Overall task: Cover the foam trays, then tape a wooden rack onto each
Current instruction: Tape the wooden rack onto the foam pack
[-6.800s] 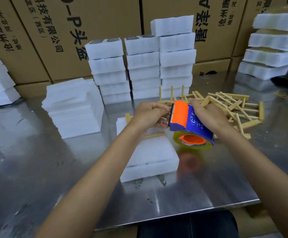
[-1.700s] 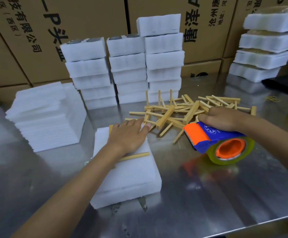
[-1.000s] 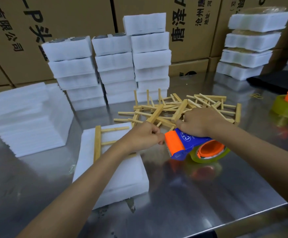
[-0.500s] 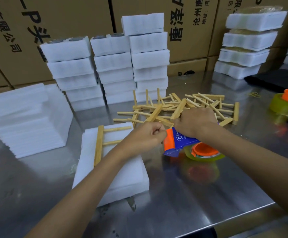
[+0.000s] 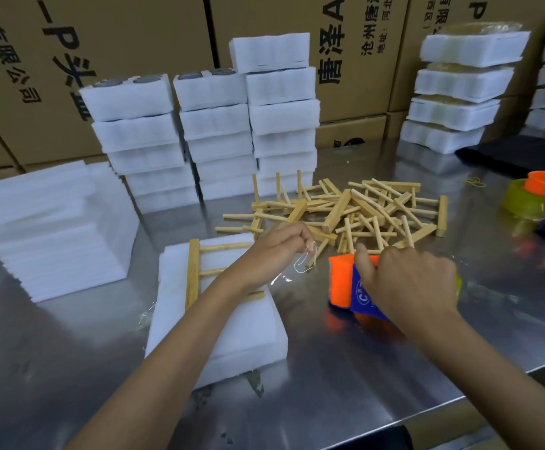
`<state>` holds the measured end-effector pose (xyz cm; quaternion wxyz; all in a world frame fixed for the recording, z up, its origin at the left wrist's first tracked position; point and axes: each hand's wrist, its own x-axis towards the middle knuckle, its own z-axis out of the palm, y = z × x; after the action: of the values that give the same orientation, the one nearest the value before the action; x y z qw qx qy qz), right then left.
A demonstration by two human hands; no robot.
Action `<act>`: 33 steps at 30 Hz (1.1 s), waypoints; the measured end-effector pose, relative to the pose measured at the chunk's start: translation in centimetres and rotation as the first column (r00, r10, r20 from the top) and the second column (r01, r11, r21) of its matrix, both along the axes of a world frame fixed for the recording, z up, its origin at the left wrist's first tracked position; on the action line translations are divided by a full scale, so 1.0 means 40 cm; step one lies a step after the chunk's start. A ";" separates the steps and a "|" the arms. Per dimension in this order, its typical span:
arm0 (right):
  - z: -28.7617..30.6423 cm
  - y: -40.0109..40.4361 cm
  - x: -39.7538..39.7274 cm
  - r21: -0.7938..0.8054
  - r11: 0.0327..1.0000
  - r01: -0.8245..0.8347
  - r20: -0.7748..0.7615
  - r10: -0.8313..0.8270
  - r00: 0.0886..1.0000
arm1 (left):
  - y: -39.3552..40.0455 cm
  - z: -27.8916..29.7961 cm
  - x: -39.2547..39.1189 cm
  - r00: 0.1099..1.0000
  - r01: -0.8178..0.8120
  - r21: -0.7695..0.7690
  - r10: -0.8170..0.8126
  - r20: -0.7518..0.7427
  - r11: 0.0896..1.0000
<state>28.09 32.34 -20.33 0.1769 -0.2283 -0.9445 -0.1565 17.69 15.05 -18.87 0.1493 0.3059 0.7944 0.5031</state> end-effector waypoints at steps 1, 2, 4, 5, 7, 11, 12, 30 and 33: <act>-0.006 -0.005 0.005 -0.017 1.000 0.022 -0.010 -0.022 1.000 | 0.000 0.000 -0.001 1.000 0.005 -0.008 -0.005 -0.010 1.000; -0.006 -0.007 0.010 -0.039 0.999 0.027 -0.029 -0.028 0.999 | -0.001 0.000 -0.003 1.000 0.005 -0.021 -0.005 -0.021 1.000; 0.010 -0.007 0.012 -0.116 0.993 0.003 -0.066 -0.011 0.998 | -0.002 0.002 -0.005 0.999 -0.004 -0.037 0.003 -0.033 0.999; 0.027 -0.008 0.010 -0.125 0.992 -0.035 -0.092 0.023 0.996 | -0.002 0.004 -0.005 0.999 -0.009 -0.037 0.008 -0.035 0.999; 0.058 -0.016 -0.005 -0.117 0.975 -0.188 -0.213 0.160 0.964 | -0.002 0.009 0.000 1.000 -0.016 -0.021 0.015 -0.022 1.000; 0.110 -0.075 -0.057 -0.726 0.546 -0.418 -0.240 0.370 0.898 | -0.001 0.014 0.016 1.000 -0.021 0.034 0.021 -0.003 0.999; 0.113 -0.091 -0.069 -0.804 0.450 -0.389 -0.202 0.408 0.890 | -0.001 0.017 0.018 1.000 -0.030 0.040 0.030 0.001 0.999; 0.016 -0.188 -0.109 -0.252 0.820 -0.514 -0.002 0.531 0.848 | -0.329 0.030 0.000 0.708 -0.664 -0.074 0.594 -0.383 0.744; -0.007 -0.210 -0.119 -0.300 0.790 -0.535 0.011 0.563 0.826 | -0.401 -0.049 0.021 0.673 -0.729 -0.070 0.695 -0.253 0.681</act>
<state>23.32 23.95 -20.60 0.1326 0.0413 -0.9899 0.0277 18.51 -0.99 -20.84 -0.1174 0.0077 0.9002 0.4193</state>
